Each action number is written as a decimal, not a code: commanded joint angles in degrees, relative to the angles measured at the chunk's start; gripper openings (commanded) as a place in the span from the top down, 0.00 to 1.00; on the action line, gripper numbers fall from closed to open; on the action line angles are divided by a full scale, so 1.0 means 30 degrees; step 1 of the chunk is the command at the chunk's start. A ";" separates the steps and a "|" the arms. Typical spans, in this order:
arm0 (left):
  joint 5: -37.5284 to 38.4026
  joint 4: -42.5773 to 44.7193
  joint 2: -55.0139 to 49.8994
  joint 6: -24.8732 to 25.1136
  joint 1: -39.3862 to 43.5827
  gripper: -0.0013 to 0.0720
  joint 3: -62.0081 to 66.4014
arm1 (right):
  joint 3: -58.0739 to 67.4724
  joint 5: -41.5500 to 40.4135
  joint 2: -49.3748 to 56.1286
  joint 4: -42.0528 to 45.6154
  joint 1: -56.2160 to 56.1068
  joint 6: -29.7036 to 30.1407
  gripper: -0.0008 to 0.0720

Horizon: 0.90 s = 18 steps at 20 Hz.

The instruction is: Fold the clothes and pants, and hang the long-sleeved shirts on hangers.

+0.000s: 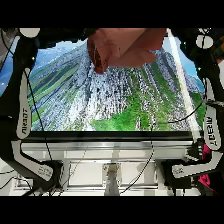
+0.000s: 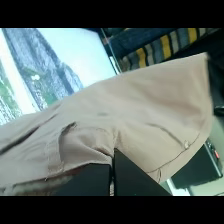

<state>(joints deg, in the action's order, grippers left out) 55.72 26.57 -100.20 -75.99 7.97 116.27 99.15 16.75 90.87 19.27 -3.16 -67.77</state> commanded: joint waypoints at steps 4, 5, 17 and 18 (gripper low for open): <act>0.4087 0.1719 -0.0597 0.1413 -0.0619 0.98 -0.0627 | 0.1173 0.5945 0.0408 0.6288 0.0612 -0.0510 0.98; 0.5056 0.1727 -0.0641 0.2608 -0.0481 0.98 -0.1275 | 0.1049 0.7985 0.0430 0.7861 0.0991 -0.2215 0.98; 0.4998 0.8167 0.3621 0.3694 0.4473 0.98 -1.4404 | -1.5905 1.2116 -0.7322 1.4273 0.2047 -0.6725 0.98; 0.4801 0.8510 0.4386 0.3687 0.4874 0.98 -1.5606 | -1.6852 1.2123 -0.8051 1.4273 0.2047 -0.6798 0.98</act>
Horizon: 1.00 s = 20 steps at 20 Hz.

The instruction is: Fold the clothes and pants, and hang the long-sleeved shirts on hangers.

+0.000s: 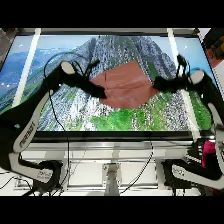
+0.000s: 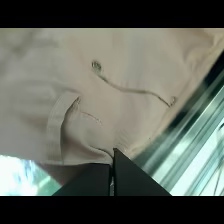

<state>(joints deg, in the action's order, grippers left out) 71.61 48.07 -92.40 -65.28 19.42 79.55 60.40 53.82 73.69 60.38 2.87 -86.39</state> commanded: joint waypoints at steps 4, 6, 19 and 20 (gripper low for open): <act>-0.1821 0.1392 0.4524 0.0029 0.2033 0.98 -0.7490 | -0.6528 0.0146 -0.4517 0.1042 0.0036 -0.1049 0.98; -0.2157 0.1399 0.5850 -0.0357 0.2237 0.98 -0.9180 | -0.7628 0.0605 -0.5537 0.1552 0.0036 -0.1137 0.98; -0.2178 -0.1064 1.1788 -0.3031 0.4226 0.98 -1.2881 | -0.0510 0.3847 -0.4350 0.1741 -0.3067 -0.0860 0.99; -0.2208 -0.1348 1.2131 -0.3031 0.3840 0.98 -1.2845 | 0.0670 0.3832 -0.3133 0.1450 -0.3504 -0.0627 0.99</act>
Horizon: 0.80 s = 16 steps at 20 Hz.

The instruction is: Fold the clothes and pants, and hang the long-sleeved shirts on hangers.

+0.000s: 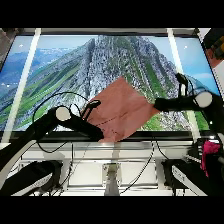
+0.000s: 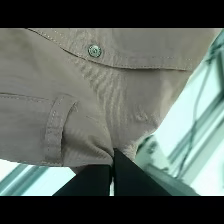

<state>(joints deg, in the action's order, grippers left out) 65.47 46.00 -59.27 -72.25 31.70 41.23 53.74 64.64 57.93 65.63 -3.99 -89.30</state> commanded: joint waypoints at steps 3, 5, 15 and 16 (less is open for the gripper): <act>-0.1282 -0.1071 0.1865 -0.0714 -0.2557 0.98 -0.0080 | 0.6426 -0.0459 0.6258 -0.2885 -0.2004 0.1566 0.99; -0.2710 -0.1071 0.1909 -0.0714 -0.4663 0.98 -0.0095 | 0.8553 -0.1100 0.8918 -0.5377 -0.2011 0.1858 0.99; -1.2910 -0.3082 -0.1763 -0.0780 -0.9406 0.29 -0.0138 | 1.1912 -1.4542 1.4906 -1.3733 -0.3832 0.2171 0.21; -1.3187 -0.3235 -0.2011 -0.0787 -0.9406 0.07 -0.0138 | 1.1912 -1.4746 1.4885 -1.3690 -0.3832 0.2178 0.13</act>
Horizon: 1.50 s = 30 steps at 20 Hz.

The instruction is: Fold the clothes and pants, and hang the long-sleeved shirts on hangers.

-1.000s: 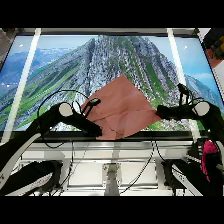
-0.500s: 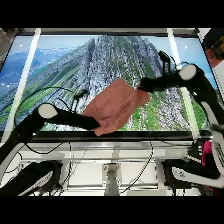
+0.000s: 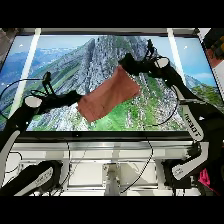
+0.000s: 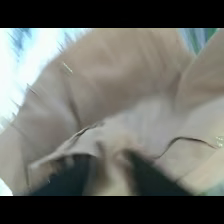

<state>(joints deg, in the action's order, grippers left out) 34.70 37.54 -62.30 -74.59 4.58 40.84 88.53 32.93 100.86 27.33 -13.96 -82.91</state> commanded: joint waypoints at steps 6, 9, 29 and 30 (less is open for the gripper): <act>-0.3854 -0.0765 -0.0474 0.0007 -0.1144 0.08 0.0240 | 0.1137 0.3818 0.0554 0.2084 0.2688 -0.0117 0.14; -0.3708 -0.0758 0.1297 0.0488 -0.2346 0.08 0.0838 | 0.1275 1.0907 0.0634 0.3038 0.5530 -0.0146 0.14; -0.3126 -0.0678 0.6229 0.2164 -0.2710 0.08 0.1027 | 0.0867 1.2036 0.3993 0.6295 0.3730 -0.4714 0.01; -0.3133 -0.0678 0.6229 0.2164 -0.2710 0.08 0.1027 | 0.0867 1.1672 0.4051 0.6222 0.3548 -0.4721 0.01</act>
<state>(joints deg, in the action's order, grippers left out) 25.30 35.48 -43.70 -68.12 -3.49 43.86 91.13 72.71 112.49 46.98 -1.23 -96.71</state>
